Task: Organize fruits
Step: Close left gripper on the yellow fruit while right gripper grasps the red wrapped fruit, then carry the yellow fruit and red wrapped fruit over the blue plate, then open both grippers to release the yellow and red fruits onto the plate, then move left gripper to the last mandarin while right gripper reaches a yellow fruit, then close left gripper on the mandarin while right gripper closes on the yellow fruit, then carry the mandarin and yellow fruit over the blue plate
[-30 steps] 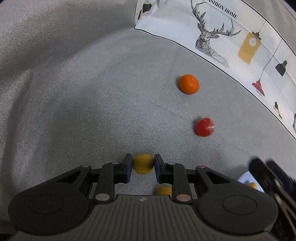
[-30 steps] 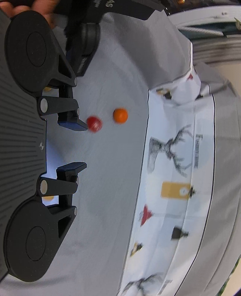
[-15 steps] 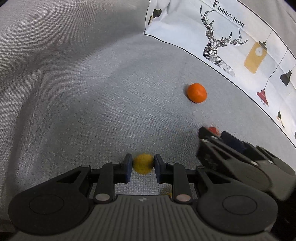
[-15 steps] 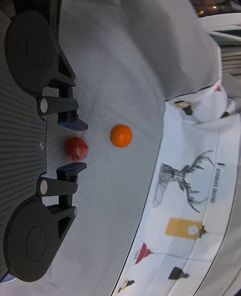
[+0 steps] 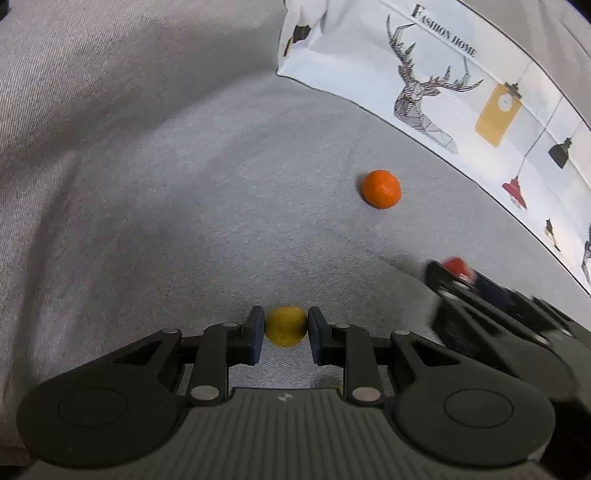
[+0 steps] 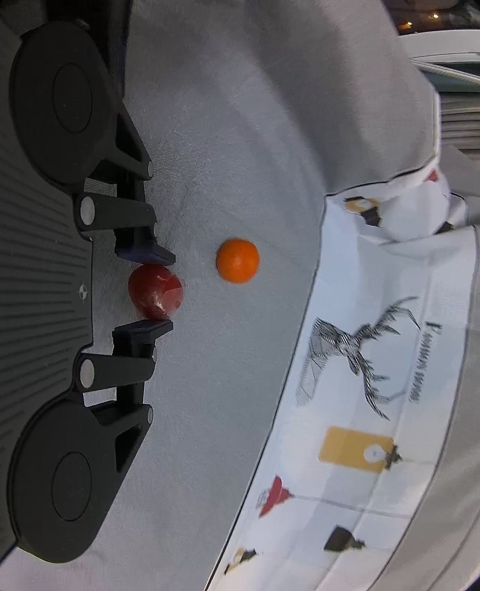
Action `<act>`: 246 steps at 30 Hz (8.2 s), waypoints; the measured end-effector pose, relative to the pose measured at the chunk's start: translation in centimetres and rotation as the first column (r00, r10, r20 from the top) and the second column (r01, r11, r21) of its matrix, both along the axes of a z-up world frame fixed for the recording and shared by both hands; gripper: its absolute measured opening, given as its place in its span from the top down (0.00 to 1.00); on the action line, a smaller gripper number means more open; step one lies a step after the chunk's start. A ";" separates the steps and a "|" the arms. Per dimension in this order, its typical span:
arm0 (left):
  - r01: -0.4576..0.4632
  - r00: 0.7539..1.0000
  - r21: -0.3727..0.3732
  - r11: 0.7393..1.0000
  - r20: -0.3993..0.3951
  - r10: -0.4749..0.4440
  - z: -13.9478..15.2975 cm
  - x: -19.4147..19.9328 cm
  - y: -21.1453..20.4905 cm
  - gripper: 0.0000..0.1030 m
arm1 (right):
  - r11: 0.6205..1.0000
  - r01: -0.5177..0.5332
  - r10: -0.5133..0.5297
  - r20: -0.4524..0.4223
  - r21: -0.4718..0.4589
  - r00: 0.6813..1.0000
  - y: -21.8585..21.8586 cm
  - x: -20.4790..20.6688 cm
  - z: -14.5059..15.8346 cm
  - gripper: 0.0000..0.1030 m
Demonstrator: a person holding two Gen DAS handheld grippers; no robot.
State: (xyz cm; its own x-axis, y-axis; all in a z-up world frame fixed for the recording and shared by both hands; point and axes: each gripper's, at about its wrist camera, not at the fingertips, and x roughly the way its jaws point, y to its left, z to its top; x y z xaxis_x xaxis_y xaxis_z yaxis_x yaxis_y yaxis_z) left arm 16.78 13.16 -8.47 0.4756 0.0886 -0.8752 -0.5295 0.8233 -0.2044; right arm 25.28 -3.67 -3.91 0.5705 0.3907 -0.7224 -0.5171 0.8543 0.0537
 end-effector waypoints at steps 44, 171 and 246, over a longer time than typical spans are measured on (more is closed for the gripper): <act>0.032 0.999 -0.039 0.999 0.044 -0.030 0.1 0.0 -1.1 0.73 | 0.971 0.225 -0.226 0.002 0.082 0.974 -12.6 -9.1 3.6 0.68; 0.184 0.947 0.159 0.970 0.236 -0.218 4.3 3.6 4.2 0.83 | 0.977 -0.212 0.211 -0.085 -0.004 0.974 3.2 -10.1 -1.0 0.49; 0.355 0.890 0.323 0.877 0.169 -0.423 2.9 6.2 -1.7 0.61 | 1.000 0.017 -0.019 0.062 0.025 0.998 -1.8 -8.7 5.6 0.74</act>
